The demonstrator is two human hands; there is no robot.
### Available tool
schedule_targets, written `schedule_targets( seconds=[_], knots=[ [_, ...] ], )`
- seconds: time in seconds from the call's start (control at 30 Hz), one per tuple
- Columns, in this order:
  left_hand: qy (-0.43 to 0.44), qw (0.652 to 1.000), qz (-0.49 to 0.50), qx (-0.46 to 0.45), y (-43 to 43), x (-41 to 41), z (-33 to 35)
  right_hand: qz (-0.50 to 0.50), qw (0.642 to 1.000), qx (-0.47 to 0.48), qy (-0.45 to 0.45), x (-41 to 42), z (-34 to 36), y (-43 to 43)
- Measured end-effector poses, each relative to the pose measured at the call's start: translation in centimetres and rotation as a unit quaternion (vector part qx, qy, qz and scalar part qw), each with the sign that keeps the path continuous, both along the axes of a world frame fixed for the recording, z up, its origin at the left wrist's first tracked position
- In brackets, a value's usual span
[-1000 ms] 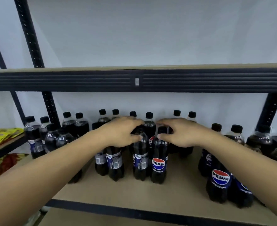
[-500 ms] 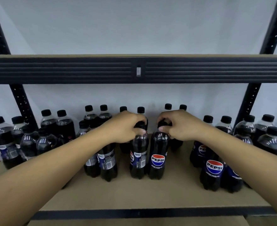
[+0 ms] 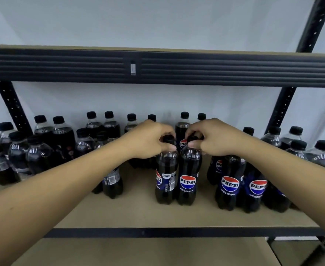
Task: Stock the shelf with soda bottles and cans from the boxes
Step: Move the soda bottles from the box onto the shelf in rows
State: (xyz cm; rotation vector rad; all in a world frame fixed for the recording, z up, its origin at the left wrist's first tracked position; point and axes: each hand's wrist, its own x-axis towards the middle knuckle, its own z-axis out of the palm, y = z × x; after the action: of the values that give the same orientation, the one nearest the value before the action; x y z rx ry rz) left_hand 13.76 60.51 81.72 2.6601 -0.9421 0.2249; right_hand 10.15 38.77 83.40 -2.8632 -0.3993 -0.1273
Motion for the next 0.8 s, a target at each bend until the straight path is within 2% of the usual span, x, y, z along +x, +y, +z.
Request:
schedule_targets(
  seconds=[0.17,0.5,0.8],
  knots=[
    [-0.048,0.998,0.032,-0.008,-2.3,-1.4,-0.2,0.005,1.000,0.000,0.006,-0.9,0.2,-1.8],
    [-0.072,0.990,0.120,-0.028,-4.8,-2.9,-0.9,0.039,0.999,-0.005,0.004,-1.3,0.0,-3.5],
    [-0.074,0.988,0.124,-0.051,-4.7,-3.2,-1.1,0.048,0.999,-0.001,0.010,-0.1,-0.2,-3.8]
  ],
)
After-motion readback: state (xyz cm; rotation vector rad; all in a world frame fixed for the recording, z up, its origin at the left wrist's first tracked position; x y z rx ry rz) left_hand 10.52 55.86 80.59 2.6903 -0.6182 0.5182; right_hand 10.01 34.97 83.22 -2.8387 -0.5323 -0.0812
